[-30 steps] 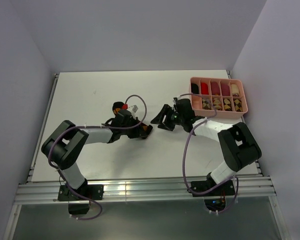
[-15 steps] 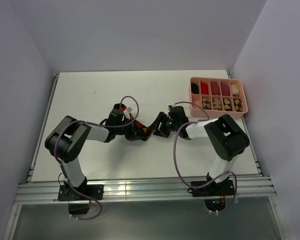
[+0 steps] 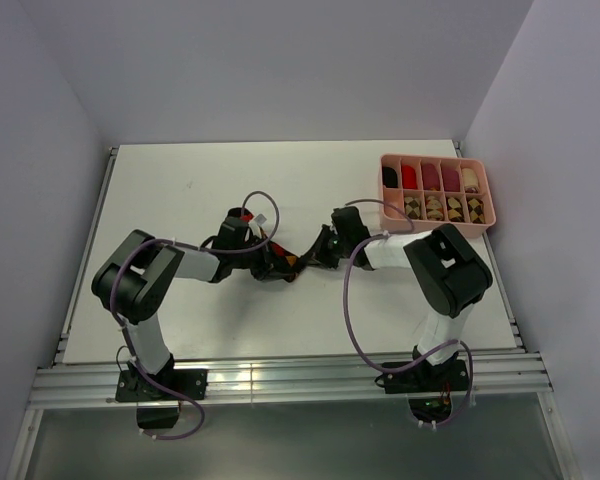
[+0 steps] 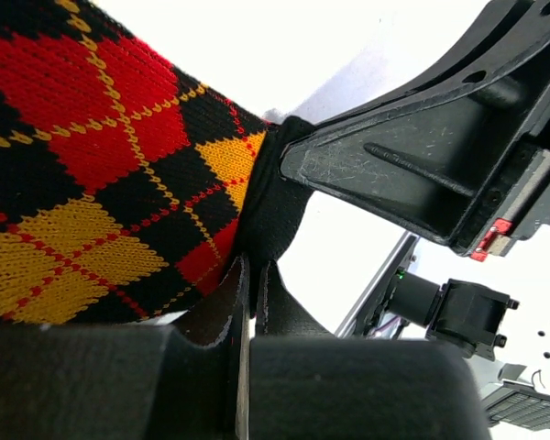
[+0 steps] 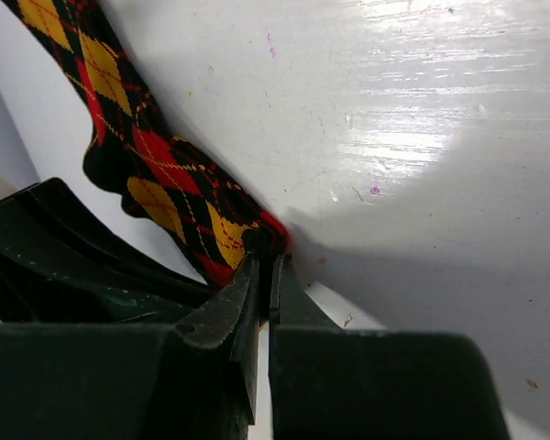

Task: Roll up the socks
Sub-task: Roll the sock at the center of the board.

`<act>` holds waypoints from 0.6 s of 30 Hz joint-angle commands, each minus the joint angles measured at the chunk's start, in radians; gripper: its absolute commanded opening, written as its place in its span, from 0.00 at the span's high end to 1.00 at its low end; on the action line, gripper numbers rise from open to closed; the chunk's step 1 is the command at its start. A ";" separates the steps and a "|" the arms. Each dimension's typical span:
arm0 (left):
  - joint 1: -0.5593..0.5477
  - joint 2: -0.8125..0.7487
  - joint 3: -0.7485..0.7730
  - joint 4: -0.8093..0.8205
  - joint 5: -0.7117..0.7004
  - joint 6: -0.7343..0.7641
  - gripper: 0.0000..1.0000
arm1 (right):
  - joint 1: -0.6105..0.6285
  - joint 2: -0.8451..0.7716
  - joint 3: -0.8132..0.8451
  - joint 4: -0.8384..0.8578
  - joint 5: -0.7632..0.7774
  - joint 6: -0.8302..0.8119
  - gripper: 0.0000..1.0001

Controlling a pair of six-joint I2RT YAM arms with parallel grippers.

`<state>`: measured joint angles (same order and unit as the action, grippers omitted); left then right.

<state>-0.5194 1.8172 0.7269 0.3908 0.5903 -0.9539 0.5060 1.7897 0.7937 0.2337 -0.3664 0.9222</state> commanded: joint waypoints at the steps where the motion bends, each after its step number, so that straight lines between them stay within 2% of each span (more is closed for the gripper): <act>1: 0.002 0.016 0.019 -0.052 -0.038 0.055 0.96 | 0.017 0.014 0.076 -0.189 0.067 -0.058 1.00; 3: 0.002 -0.001 0.023 -0.066 -0.055 0.092 0.88 | 0.023 0.019 0.131 -0.259 0.090 -0.086 1.00; 4: 0.001 -0.010 0.022 -0.078 -0.081 0.105 0.77 | 0.031 0.026 0.151 -0.325 0.102 -0.094 1.00; 5: -0.001 -0.031 0.023 -0.082 -0.101 0.131 0.72 | 0.035 0.033 0.191 -0.358 0.122 -0.100 1.00; 7: -0.007 -0.061 0.022 -0.096 -0.135 0.161 0.64 | 0.042 0.056 0.232 -0.452 0.141 -0.117 1.00; 10: -0.033 -0.133 0.029 -0.141 -0.245 0.228 0.58 | 0.049 0.077 0.298 -0.546 0.165 -0.126 1.00; 11: -0.059 -0.172 0.034 -0.171 -0.317 0.268 0.56 | 0.051 0.083 0.326 -0.566 0.173 -0.129 1.00; 12: -0.118 -0.223 0.064 -0.223 -0.472 0.346 0.53 | 0.049 0.105 0.367 -0.632 0.179 -0.138 1.00; 13: -0.148 -0.239 0.065 -0.224 -0.474 0.375 0.53 | 0.049 0.105 0.368 -0.632 0.179 -0.138 1.00; 14: -0.178 -0.251 0.074 -0.252 -0.600 0.403 0.52 | 0.049 0.109 0.392 -0.646 0.185 -0.144 1.00; 17: -0.313 -0.272 0.095 -0.267 -0.855 0.503 0.51 | 0.051 0.125 0.433 -0.689 0.193 -0.163 1.00; 18: -0.341 -0.272 0.104 -0.265 -0.898 0.523 0.51 | 0.048 0.131 0.438 -0.700 0.193 -0.164 1.00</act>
<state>-0.7746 1.5841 0.7834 0.1585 -0.0051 -0.5831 0.5522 1.8980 1.1870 -0.3618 -0.2253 0.7925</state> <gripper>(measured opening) 0.484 0.037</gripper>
